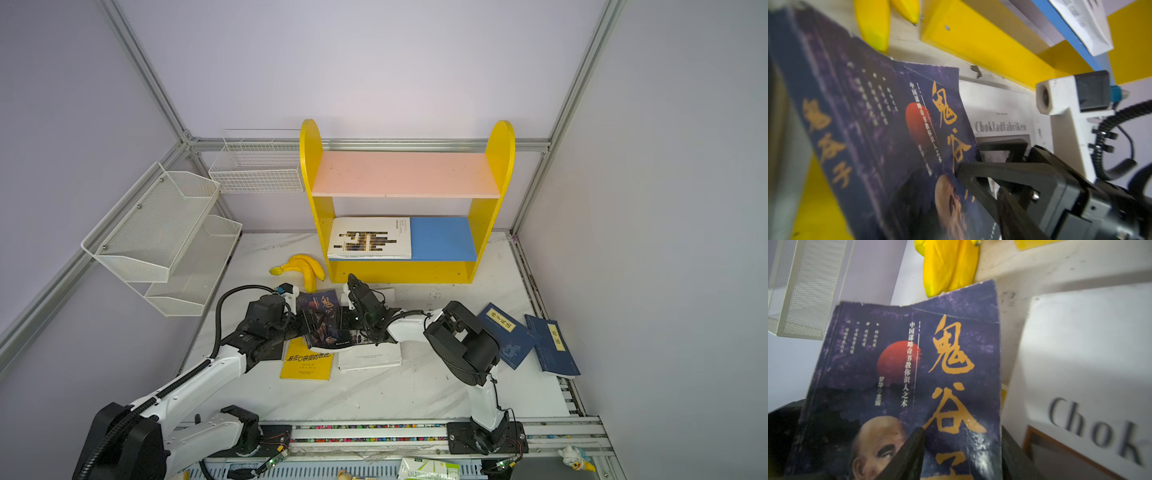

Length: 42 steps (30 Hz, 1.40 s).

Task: Stacking books/files
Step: Move the book.

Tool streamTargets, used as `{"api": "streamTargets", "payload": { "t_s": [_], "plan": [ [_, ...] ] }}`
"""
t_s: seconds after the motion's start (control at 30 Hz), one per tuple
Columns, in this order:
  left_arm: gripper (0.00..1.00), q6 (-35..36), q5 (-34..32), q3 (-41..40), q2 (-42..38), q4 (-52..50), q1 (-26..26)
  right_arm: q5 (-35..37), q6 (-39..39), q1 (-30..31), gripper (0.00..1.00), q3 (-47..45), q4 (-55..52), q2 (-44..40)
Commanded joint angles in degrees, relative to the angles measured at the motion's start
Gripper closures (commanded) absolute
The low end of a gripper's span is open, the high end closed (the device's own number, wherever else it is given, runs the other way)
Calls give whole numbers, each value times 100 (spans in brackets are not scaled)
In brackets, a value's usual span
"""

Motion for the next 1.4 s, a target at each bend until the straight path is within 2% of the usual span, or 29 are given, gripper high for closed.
{"api": "streamTargets", "payload": {
  "t_s": [0.0, 0.13, 0.2, 0.3, 0.37, 0.5, 0.6, 0.73, 0.83, 0.9, 1.03, 1.37],
  "plan": [
    [27, -195, -1432, 54, -272, -659, 67, -353, 142, 302, 43, 304, 107, 237],
    [22, -220, -2427, 220, -413, -1164, 171, -263, 162, 370, 43, 431, -31, 351],
    [21, -217, -2678, 294, -412, -1326, 206, -210, 194, 375, 43, 440, -94, 377],
    [13, -235, -2986, 389, -388, -1594, 218, -109, 172, 383, 41, 409, -188, 262],
    [11, -253, -3096, 446, -403, -1721, 224, 51, 50, 380, 40, 405, -348, 137],
    [7, -71, -2625, 550, -491, -1689, 221, 611, -279, 385, 37, 462, -960, -301],
    [4, 322, -1694, 548, -603, -1375, 209, 1235, -557, 347, 30, 464, -1499, -785],
    [0, 393, -357, 453, -751, -801, 10, 2302, -684, 189, 24, 270, -2128, -1532],
    [0, 160, 268, 364, -719, -385, -259, 2503, -704, -111, 21, -25, -2345, -1944],
    [0, -20, 357, 342, -643, -191, -509, 2386, -669, -401, 21, -284, -2413, -2146],
    [0, -253, 136, 429, -362, 45, -1042, 1908, -711, -987, 16, -854, -2384, -2506],
    [0, -809, -139, 539, 910, 723, -1616, 1335, -1048, -1467, 14, -1697, -2027, -2470]
  ]
}}
